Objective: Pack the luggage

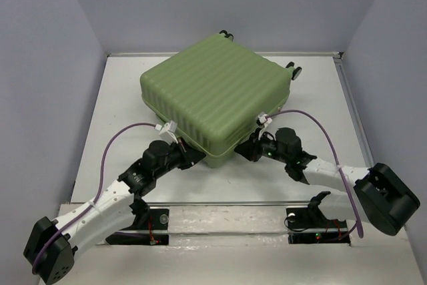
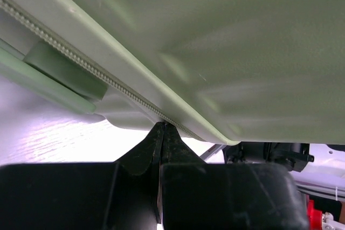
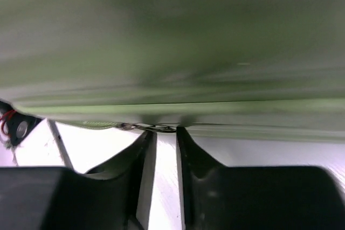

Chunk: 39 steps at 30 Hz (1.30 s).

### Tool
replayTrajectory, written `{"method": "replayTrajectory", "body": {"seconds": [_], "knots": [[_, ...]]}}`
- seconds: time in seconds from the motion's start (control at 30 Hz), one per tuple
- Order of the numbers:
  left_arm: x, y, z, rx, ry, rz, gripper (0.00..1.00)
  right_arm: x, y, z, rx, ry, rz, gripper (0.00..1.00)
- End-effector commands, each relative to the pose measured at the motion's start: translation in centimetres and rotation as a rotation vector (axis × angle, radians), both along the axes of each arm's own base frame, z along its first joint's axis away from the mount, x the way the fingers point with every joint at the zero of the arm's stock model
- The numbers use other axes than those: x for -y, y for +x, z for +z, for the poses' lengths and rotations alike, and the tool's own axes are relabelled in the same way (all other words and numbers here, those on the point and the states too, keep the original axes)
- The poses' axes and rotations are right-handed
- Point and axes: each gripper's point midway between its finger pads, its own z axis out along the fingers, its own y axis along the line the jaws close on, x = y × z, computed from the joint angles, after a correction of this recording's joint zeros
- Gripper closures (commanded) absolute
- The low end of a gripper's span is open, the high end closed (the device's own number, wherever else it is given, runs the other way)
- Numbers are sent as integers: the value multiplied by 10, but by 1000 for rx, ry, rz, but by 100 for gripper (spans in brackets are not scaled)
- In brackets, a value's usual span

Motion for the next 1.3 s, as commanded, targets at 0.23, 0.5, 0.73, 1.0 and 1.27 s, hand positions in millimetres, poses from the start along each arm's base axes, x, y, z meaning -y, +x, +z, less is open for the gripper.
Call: {"method": "replayTrajectory", "body": {"seconds": [0.23,0.5,0.73,1.0,1.27], "knots": [[21,32,43,122,-54,21,92,-26,-27,58,154,169,36,93],[54,56,64,154,-82,-5,93,-23,-87,24,6,-17,-6,93],[103,62,68,144,-89,-73,94,-68,-120,32,-28,-110,34,93],[78,50,74,168,-28,-36,89,-65,-83,42,-24,-108,-243,93],[14,42,55,162,75,100,59,16,-47,10,-163,-139,-427,59]]}}
